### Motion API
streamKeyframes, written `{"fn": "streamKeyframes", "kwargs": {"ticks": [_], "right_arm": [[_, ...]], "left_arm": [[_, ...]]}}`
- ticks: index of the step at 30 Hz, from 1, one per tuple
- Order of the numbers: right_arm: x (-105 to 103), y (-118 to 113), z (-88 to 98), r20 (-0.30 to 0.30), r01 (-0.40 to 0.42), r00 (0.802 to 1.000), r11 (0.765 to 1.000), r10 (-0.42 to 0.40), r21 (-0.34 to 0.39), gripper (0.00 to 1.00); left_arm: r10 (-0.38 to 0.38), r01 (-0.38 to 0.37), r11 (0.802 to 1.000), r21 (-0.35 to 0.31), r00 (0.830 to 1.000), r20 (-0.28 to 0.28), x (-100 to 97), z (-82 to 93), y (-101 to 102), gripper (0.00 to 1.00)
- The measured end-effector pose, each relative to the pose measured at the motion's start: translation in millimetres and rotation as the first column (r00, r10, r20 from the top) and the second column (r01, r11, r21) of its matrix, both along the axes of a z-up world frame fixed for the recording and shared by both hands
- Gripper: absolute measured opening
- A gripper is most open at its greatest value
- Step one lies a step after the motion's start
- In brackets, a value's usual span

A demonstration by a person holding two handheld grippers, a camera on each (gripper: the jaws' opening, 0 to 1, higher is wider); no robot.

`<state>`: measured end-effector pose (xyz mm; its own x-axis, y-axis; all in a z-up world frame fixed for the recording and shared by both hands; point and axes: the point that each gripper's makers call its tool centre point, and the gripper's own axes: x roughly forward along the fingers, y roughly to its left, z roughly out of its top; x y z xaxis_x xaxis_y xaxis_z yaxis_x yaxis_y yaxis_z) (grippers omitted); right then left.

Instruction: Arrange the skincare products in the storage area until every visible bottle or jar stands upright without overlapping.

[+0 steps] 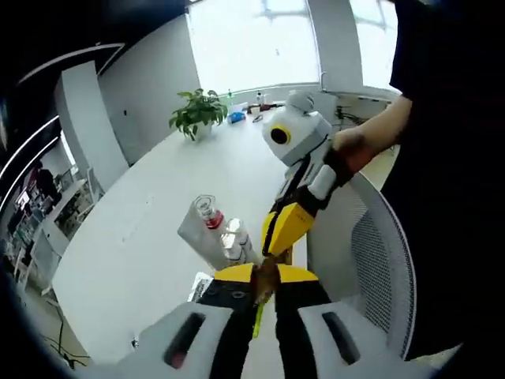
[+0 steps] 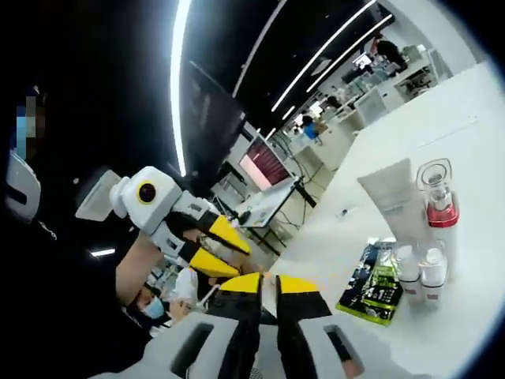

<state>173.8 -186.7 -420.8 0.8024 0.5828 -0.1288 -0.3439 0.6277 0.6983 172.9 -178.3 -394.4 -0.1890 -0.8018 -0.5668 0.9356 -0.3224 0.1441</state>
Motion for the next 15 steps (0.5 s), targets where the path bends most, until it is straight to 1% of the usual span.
{"fn": "streamKeyframes", "kwargs": {"ticks": [1, 2, 3, 4, 5, 6, 7, 8, 9, 10, 12, 13, 14, 15], "right_arm": [[1, 0, 1.1, 0.004, 0.008, 1.000, 1.000, -0.008, 0.007, 0.01], [0, 2, 4.5, 0.008, 0.000, 1.000, 0.999, 0.000, 0.038, 0.01], [4, -6, 0.7, 0.027, 0.050, 0.998, 0.999, -0.049, -0.020, 0.00], [7, -13, -5.2, 0.044, 0.083, 0.996, 0.991, -0.079, -0.107, 0.00], [4, -16, -13.0, 0.018, 0.076, 0.997, 0.985, -0.074, -0.154, 0.00], [3, -19, -16.0, 0.011, 0.068, 0.998, 0.983, -0.067, -0.169, 0.00], [3, -20, -12.7, 0.010, 0.071, 0.997, 0.988, -0.070, -0.135, 0.00], [2, -24, -11.9, 0.006, 0.082, 0.997, 0.990, -0.081, -0.118, 0.00], [2, -30, -11.9, -0.001, 0.100, 0.995, 0.990, -0.100, -0.098, 0.00], [1, -33, -11.9, 0.003, 0.106, 0.994, 0.989, -0.107, -0.099, 0.00], [0, -35, -12.5, 0.004, 0.116, 0.993, 0.987, -0.116, -0.109, 0.00], [-1, -36, -15.0, -0.005, 0.119, 0.993, 0.986, -0.120, -0.118, 0.00], [-2, -37, -16.2, -0.005, 0.119, 0.993, 0.985, -0.121, -0.126, 0.00], [-4, -37, -18.2, -0.004, 0.118, 0.993, 0.984, -0.120, -0.135, 0.00]], "left_arm": [[0.028, -0.028, 1.000, -0.006, 0.999, -0.021, 2.0, 1.1, -1, 0.14], [0.049, -0.050, 0.999, -0.005, 0.998, -0.039, 3.6, 0.4, -2, 0.22], [0.034, -0.034, 0.999, 0.018, 0.999, -0.031, 1.9, -6.1, -2, 0.23], [0.045, -0.045, 0.999, 0.031, 0.999, -0.009, 5.8, -12.2, -2, 0.21], [0.077, -0.078, 0.995, 0.068, 0.997, 0.022, 13.6, -21.1, 2, 0.19], [0.081, -0.083, 0.993, 0.086, 0.996, 0.029, 14.7, -25.2, 4, 0.20], [0.080, -0.082, 0.993, 0.084, 0.997, 0.021, 14.7, -28.4, 5, 0.23], [0.084, -0.084, 0.993, 0.085, 0.996, 0.011, 15.2, -30.9, 6, 0.24], [0.087, -0.086, 0.992, 0.096, 0.996, -0.007, 16.6, -37.2, 9, 0.25], [0.098, -0.096, 0.990, 0.107, 0.995, -0.012, 18.7, -42.4, 11, 0.25], [0.155, -0.153, 0.973, 0.173, 0.988, 0.005, 33.4, -65.8, 25, 0.26], [0.184, -0.186, 0.958, 0.217, 0.983, 0.029, 43.2, -79.3, 34, 0.27], [0.216, -0.222, 0.938, 0.267, 0.975, 0.050, 50.7, -93.0, 45, 0.28], [0.238, -0.244, 0.919, 0.310, 0.970, 0.059, 56.2, -105.2, 55, 0.28]]}}
